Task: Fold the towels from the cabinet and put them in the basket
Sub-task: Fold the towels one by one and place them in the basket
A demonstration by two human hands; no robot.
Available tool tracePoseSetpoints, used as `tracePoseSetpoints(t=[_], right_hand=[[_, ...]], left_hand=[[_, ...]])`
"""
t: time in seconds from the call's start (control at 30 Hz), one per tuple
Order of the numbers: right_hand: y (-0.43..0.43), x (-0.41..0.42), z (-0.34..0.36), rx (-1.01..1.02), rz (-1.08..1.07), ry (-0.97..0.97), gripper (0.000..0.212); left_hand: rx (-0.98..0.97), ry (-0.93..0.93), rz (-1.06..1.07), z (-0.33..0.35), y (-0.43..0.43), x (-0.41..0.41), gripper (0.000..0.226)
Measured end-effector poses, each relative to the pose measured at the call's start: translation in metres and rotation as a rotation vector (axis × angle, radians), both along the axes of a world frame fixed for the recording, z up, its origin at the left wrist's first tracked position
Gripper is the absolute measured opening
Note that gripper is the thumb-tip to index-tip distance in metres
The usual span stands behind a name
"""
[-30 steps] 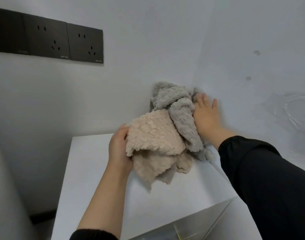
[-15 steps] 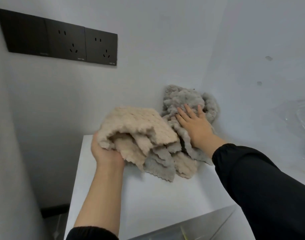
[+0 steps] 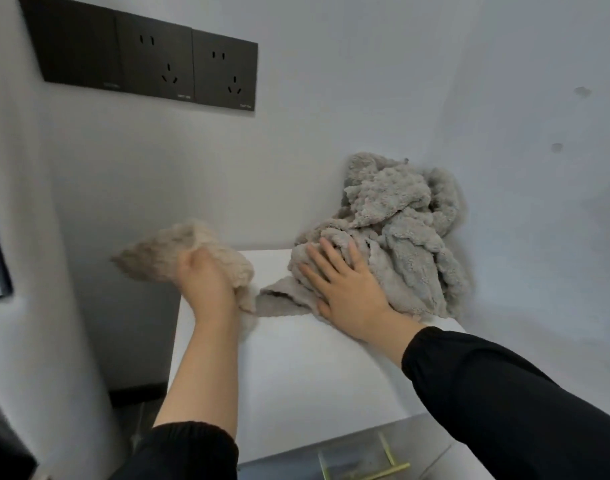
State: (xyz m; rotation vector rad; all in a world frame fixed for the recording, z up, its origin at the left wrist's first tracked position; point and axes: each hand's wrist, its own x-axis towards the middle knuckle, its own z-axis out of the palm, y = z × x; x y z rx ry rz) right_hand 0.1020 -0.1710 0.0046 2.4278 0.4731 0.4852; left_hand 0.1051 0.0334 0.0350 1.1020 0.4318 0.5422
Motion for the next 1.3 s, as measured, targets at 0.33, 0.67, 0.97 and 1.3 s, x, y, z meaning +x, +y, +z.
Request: tracePoseSetpoints(t=[0.33,0.67,0.97,1.3], right_hand=[[-0.054,0.036,0.0,-0.046,-0.214,-0.005,0.059],[-0.037,-0.015,-0.012,0.225,-0.065,-0.05,0.054],[-0.012,-0.116,0.009,1.791,-0.272,0.104,0.032],[-0.001,-0.146,0.001,1.721,-0.103,0.46,0.064]], left_hand=[[0.016,0.093,-0.552,-0.01,-0.035,-0.004,0.019],[-0.086,0.112,-0.638,0.019,-0.025,-0.035,0.015],[0.218,0.141,-0.719,0.021,-0.046,-0.085,0.012],[0.374,0.143,-1.043,-0.009,-0.03,-0.126,0.047]])
